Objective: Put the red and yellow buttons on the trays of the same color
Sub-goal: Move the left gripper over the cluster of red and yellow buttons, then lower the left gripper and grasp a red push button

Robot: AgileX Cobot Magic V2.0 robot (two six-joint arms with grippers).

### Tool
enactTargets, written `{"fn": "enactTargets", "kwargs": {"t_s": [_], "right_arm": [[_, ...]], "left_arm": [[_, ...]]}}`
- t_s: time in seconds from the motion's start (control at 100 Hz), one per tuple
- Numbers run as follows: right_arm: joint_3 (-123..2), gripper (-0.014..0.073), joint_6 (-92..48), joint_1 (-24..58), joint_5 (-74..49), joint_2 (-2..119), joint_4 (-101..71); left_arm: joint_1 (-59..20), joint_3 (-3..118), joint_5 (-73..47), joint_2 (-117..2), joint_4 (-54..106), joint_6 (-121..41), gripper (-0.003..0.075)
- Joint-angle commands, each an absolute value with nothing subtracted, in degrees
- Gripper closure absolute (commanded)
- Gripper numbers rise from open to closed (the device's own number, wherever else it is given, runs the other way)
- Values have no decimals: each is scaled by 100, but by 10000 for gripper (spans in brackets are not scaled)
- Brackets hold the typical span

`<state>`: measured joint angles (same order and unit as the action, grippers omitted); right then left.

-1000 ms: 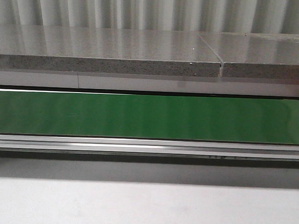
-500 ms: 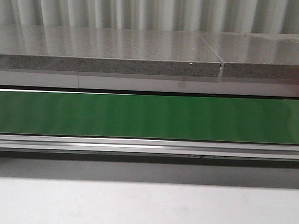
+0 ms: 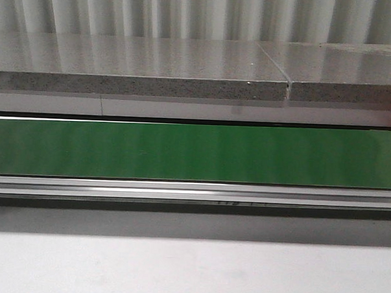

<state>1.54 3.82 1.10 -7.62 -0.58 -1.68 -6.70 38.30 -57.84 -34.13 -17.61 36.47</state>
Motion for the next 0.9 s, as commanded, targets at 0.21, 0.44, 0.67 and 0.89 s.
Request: {"fn": "enactTargets", "kwargs": {"t_s": [0.21, 0.44, 0.67, 0.89], "right_arm": [[163, 661, 372, 110, -268, -148, -112], [163, 661, 372, 110, -268, -148, -112], [163, 661, 372, 110, -268, -148, -112], [163, 661, 372, 110, -268, -148, -112]], "left_arm": [[-344, 3972, -4449, -4797, -1923, 4168, 99], [629, 3972, -4053, -5600, -1793, 4158, 99], [1443, 3983, -3644, -6255, -1757, 4103, 100], [1821, 3994, -3239, -6837, -1579, 3682, 99]]}}
